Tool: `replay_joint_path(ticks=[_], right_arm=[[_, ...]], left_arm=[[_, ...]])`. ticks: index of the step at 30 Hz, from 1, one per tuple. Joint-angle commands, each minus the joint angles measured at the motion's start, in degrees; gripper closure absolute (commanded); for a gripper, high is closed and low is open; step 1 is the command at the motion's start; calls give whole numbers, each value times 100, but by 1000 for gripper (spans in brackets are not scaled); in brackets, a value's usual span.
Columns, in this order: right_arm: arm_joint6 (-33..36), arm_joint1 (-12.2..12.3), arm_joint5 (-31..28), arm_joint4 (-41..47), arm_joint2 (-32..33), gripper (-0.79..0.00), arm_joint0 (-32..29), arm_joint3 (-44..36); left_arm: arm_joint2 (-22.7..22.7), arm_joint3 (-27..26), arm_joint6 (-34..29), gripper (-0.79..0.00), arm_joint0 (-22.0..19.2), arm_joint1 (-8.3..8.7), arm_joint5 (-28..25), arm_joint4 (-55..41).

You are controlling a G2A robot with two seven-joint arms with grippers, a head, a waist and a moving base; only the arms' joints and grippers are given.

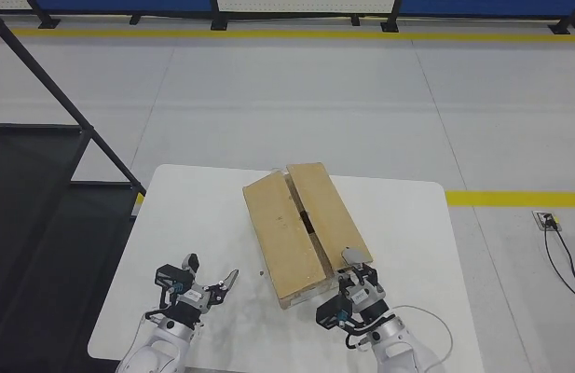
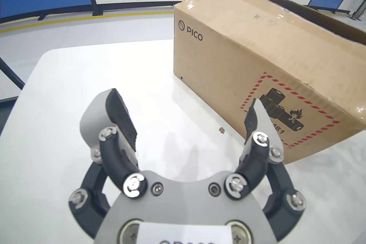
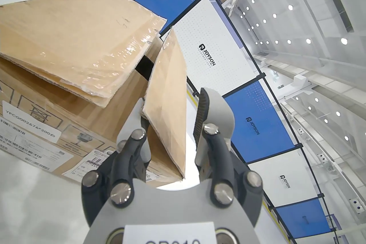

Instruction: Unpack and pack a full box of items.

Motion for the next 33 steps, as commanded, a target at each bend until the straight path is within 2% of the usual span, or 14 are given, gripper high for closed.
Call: replay_joint_path(ticks=[1,2,11,23,33], right_arm=[[32,-15,-15,1,-22,-18,57,53],[48,-22,-25,-5,-30,0,84,78],[-111,-54,-63,45,-28,0,112,101],[-942,30,-240,235,354,0,-398,-205],[-1595,134,-710,487,852,0,-686,-300]], left_arm=[[-27,-3,19,-785,-3,-1,8,-20],[-40,-3,20,-785,-2,-1,8,-33],[-124,32,51,-785,6,-7,34,-104],[-234,96,-28,-785,-137,-13,26,-193],[-548,260,-107,-785,-308,2,231,-224]])
